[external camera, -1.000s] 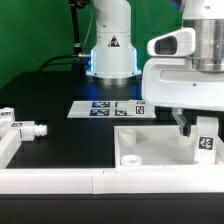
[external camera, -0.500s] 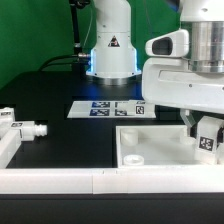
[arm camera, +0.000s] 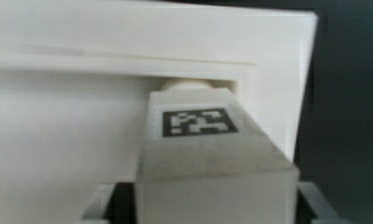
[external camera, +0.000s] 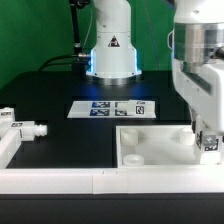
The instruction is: Assemble one leg
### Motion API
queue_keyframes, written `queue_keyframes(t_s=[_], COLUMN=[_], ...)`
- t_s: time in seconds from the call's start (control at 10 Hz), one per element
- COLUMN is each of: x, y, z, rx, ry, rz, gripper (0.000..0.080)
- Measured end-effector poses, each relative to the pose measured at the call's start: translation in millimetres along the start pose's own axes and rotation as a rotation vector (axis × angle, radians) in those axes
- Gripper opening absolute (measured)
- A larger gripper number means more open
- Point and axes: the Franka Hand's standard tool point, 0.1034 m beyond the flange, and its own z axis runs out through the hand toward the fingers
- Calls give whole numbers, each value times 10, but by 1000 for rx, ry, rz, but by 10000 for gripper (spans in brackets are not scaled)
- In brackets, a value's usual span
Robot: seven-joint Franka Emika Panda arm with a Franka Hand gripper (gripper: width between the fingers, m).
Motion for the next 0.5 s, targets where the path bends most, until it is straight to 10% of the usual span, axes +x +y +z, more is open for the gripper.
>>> queue_keyframes(t_s=[0.3,0.5], x=[-8,-57], y=[4,22], z=[11,31], rx=[0,-2], ry=[2,7], rz=[-30,-301], gripper=[357,615])
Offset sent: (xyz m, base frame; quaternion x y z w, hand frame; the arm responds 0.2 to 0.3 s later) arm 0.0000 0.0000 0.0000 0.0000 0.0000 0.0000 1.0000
